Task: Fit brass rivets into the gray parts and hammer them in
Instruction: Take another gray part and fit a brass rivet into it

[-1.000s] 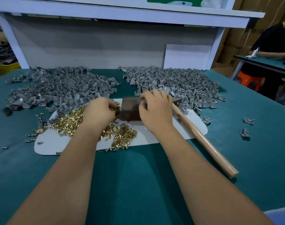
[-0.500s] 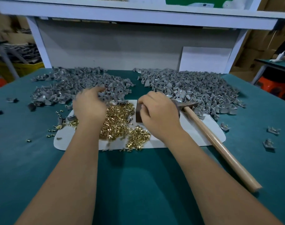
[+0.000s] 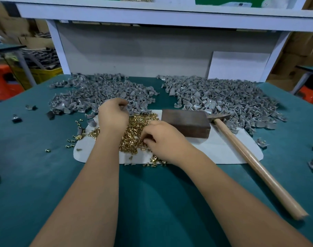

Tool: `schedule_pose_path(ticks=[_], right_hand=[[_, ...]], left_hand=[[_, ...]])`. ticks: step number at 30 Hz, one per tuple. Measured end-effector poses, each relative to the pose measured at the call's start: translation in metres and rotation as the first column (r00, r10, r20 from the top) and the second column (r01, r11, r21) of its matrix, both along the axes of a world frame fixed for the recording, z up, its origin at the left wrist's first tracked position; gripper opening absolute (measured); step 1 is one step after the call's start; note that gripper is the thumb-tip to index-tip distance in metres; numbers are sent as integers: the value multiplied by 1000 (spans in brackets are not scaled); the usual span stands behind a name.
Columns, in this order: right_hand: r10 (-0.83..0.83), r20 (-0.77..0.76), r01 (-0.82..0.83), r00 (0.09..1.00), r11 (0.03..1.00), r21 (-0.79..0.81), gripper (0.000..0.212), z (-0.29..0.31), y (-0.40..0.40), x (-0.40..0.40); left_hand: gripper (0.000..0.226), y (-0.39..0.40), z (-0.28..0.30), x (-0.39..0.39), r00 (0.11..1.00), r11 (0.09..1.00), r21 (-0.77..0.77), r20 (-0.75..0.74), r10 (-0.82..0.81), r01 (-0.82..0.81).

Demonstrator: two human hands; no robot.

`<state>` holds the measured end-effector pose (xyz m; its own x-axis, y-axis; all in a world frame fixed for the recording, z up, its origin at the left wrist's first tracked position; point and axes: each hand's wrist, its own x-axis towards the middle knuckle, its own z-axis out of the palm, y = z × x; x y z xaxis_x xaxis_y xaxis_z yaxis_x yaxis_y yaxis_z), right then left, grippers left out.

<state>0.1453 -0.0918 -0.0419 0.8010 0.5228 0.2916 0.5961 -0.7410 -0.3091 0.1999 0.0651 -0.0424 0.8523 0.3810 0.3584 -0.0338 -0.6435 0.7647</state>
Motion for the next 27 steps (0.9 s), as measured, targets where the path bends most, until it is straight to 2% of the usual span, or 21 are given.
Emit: schedule_pose_path(ticks=[3, 5, 8, 10, 12, 14, 18, 21, 25, 27], right_hand=[[12, -4, -12, 1000, 1000, -14, 14, 1, -1, 0], [24, 13, -24, 1000, 1000, 2, 13, 1, -2, -1], [2, 122, -13, 993, 996, 92, 7, 2, -6, -2], [-99, 213, 53, 972, 975, 214, 4, 5, -14, 1], [-251, 239, 160, 938, 925, 344, 6, 9, -27, 6], [-376, 215, 258, 901, 865, 431, 9, 10, -44, 11], [-520, 59, 395, 852, 712, 581, 8, 9, -67, 17], [-594, -26, 460, 804, 593, 661, 15, 9, -71, 22], [-581, -45, 465, 812, 600, 651, 20, 7, -73, 26], [-565, -29, 450, 824, 622, 641, 24, 5, -74, 28]], left_hand=[[38, -8, 2, -2, 990, 978, -156, 62, -127, 135], [32, -14, 5, -4, 975, 945, -249, 122, -186, 212], [30, -22, 9, -7, 942, 885, -339, 219, -255, 319], [31, -28, 12, -9, 928, 869, -343, 239, -286, 357], [30, -36, 12, -9, 919, 857, -340, 226, -324, 386], [27, -46, 10, -9, 917, 875, -286, 198, -345, 391], [18, -62, 10, -11, 912, 928, -18, 192, -362, 372], [26, -69, 8, -13, 878, 894, -24, 203, -434, 447], [14, -80, 2, -15, 848, 860, 112, 149, -509, 497], [17, -84, 0, -14, 833, 838, 160, 116, -541, 522]])
